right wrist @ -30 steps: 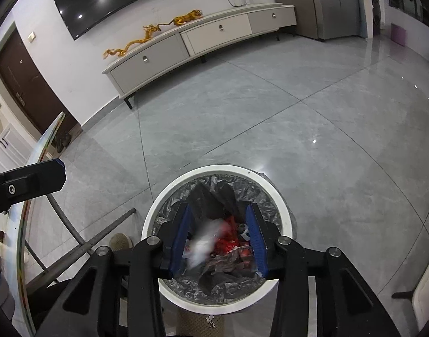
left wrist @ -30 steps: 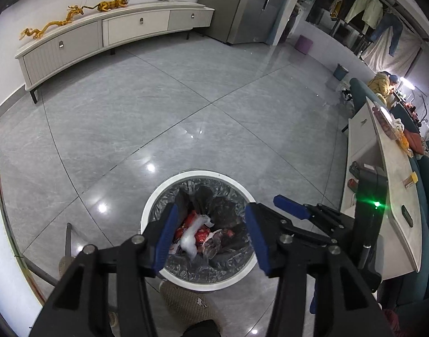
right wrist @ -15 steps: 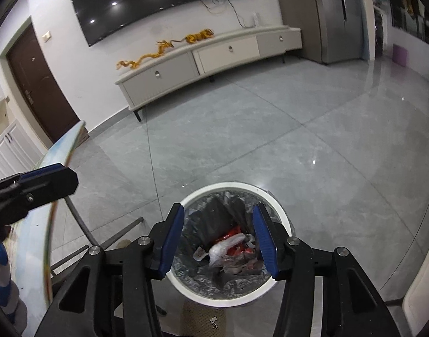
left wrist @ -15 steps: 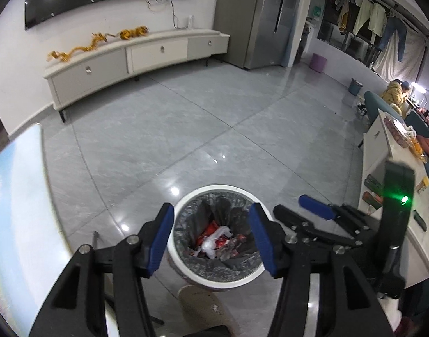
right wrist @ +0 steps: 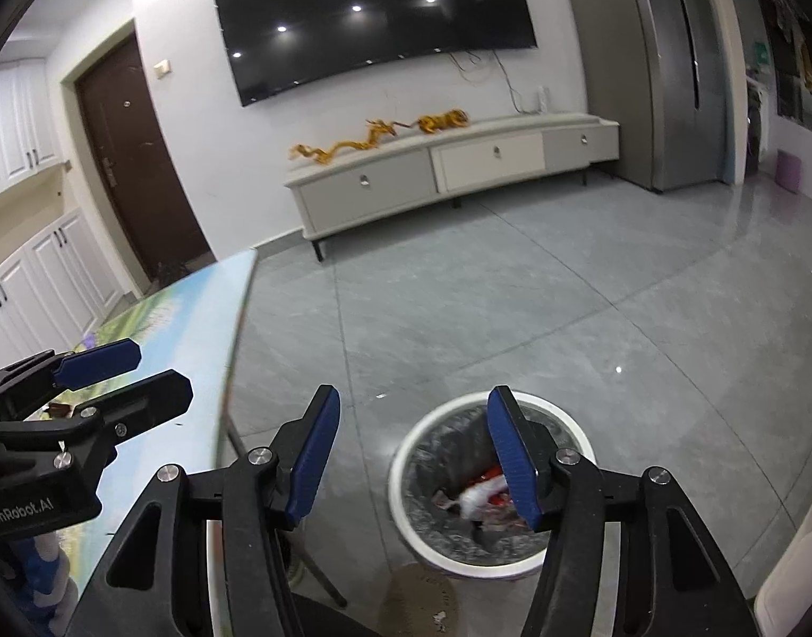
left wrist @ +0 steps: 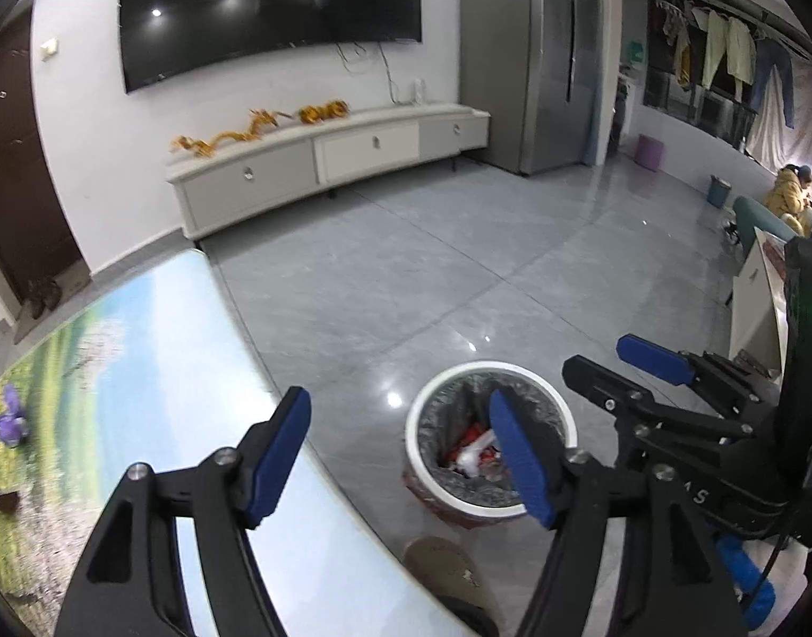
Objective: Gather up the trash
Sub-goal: 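Move both tools back over the brown wrapper and purple bag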
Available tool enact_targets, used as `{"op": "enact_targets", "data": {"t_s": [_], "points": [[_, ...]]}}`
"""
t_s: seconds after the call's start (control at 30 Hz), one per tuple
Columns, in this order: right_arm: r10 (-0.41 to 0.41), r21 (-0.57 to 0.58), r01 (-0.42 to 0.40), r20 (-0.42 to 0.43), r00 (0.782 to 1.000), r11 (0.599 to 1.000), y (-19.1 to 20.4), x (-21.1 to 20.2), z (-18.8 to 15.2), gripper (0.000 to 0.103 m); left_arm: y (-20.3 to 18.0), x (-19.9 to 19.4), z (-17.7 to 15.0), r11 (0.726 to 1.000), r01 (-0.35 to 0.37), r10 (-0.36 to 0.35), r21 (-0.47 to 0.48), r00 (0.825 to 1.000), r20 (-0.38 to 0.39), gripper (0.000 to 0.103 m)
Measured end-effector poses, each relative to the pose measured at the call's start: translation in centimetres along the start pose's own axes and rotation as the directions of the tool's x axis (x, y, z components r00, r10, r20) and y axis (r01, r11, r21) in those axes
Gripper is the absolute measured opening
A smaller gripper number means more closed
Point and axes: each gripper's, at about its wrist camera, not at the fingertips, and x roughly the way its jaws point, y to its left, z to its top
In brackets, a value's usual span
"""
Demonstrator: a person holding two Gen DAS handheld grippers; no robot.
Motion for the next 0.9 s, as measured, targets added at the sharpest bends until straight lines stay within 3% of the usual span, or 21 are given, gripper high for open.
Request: {"op": "enact_targets", "data": {"t_s": [0.07, 0.3, 0.57, 0.9], "points": [[0.007, -0.013, -0.007, 0.011, 1.0, 1.0, 0.9, -0.6, 0.1, 0.066, 0.7, -1.3, -0.3, 1.0, -0.013, 0.013, -0.008, 1.0, 0.019, 0.07], [0.028, -0.054, -0.026, 0.028, 0.999, 0.998, 3.8, -2.1, 0.3, 0.068, 3.3, -4.4, -1.3, 0.996, -0.072, 0.075, -0.044, 0.995, 0.06, 0.071], [0.043, -0.106, -0.038, 0.04, 0.998, 0.994, 7.4, -3.5, 0.4, 0.075, 6.5, -6.8, -2.7, 0.983, -0.159, 0.167, -0.09, 0.982, 0.09, 0.073], [0.048, -0.161, -0.038, 0.058, 0.997, 0.986, 12.1, -5.2, 0.3, 0.086, 11.3, -10.5, -5.4, 0.961, -0.213, 0.237, -0.177, 0.963, 0.125, 0.074]]}}
